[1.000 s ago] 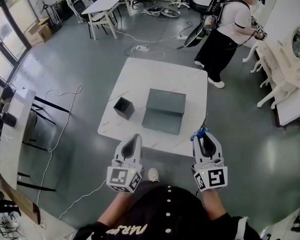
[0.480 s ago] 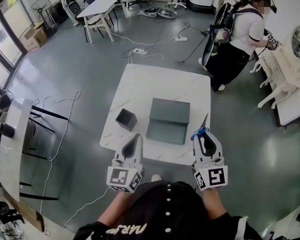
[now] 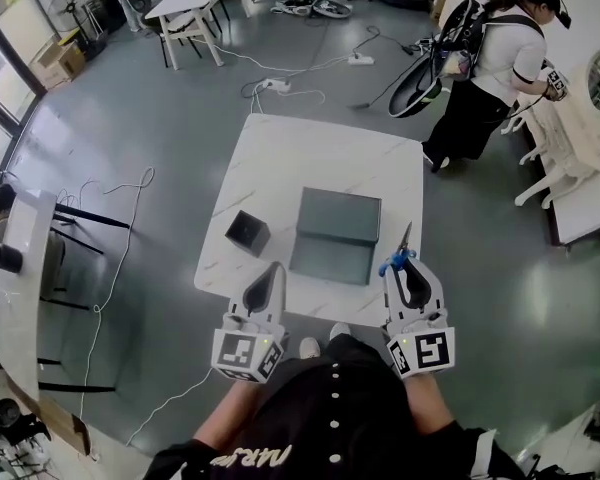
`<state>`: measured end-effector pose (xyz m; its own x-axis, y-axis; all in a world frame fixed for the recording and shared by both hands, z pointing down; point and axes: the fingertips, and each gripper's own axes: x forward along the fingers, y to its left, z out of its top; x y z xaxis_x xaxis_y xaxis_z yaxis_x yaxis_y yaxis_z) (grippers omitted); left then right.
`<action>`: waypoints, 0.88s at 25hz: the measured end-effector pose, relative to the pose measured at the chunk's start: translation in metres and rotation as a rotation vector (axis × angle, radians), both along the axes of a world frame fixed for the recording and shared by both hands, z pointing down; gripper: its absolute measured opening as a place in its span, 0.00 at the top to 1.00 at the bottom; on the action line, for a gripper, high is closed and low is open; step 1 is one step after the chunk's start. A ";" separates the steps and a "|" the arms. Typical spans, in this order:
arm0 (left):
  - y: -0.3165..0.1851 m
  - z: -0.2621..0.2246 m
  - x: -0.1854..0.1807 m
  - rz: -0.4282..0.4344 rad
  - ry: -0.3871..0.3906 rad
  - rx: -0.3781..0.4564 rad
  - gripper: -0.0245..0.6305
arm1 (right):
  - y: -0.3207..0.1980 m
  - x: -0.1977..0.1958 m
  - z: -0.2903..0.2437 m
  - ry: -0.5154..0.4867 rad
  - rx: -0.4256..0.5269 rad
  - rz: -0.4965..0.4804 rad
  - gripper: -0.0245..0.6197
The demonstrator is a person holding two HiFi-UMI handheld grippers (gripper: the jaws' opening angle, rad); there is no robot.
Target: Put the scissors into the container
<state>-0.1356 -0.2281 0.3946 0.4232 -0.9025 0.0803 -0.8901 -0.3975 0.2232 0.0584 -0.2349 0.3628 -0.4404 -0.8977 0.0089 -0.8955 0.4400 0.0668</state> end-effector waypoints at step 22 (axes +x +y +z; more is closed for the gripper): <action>0.007 0.008 0.028 -0.028 -0.006 -0.041 0.92 | -0.047 -0.001 0.059 0.276 -0.116 -0.221 0.81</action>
<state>-0.1080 -0.2213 0.4022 0.3973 -0.9099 0.1193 -0.9020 -0.3632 0.2336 0.0572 -0.2823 0.4215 -0.5908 -0.7670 0.2504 -0.7330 0.6399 0.2306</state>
